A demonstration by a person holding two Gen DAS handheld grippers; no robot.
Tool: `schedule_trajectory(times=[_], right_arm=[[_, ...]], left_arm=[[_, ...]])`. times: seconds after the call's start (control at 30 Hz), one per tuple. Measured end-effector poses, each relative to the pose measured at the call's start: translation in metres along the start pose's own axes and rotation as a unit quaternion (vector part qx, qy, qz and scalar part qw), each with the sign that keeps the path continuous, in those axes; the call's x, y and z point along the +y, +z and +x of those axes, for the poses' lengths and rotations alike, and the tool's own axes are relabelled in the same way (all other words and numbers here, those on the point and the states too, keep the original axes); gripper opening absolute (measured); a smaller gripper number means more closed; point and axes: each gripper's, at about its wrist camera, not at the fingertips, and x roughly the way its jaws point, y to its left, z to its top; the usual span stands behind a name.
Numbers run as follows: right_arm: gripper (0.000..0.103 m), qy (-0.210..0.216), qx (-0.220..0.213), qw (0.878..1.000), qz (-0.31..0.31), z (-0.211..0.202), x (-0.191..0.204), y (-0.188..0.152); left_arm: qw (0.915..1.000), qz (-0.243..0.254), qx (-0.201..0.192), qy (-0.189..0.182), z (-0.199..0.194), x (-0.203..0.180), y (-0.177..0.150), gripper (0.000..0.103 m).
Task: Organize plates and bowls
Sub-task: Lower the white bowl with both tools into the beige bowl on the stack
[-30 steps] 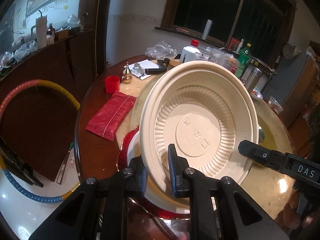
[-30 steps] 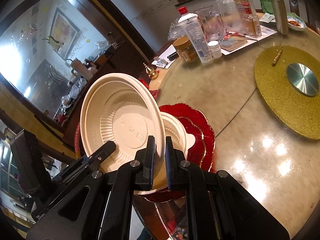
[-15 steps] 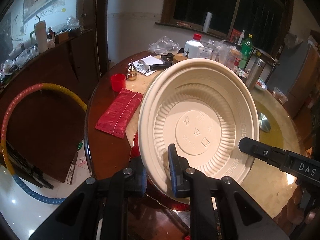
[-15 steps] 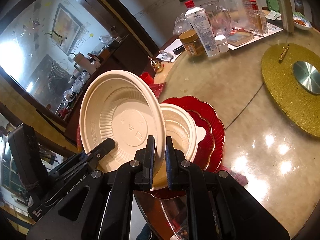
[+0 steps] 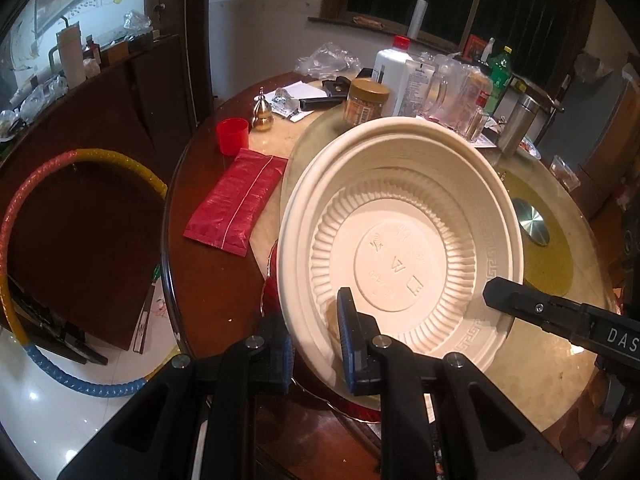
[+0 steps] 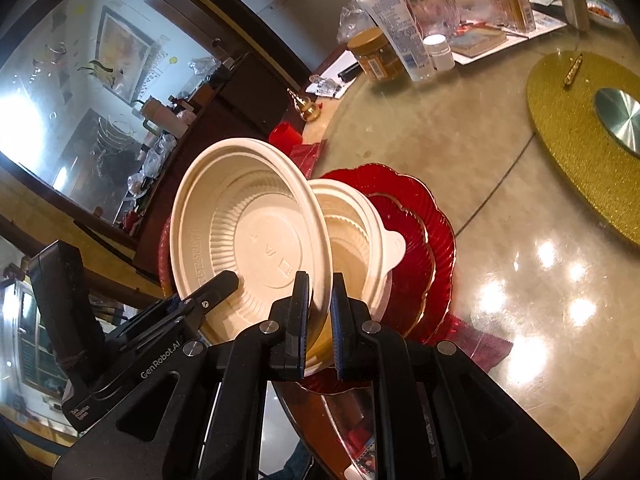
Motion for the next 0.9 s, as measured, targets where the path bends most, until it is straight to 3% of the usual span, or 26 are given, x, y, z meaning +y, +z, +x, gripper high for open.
schedule_trajectory(times=[0.9], right_arm=[[0.009, 0.006, 0.005, 1.000, 0.016, -0.0069, -0.0012, -0.0073]], left_arm=[[0.9994, 0.021, -0.007, 0.027, -0.0002, -0.0050, -0.0022, 0.021]])
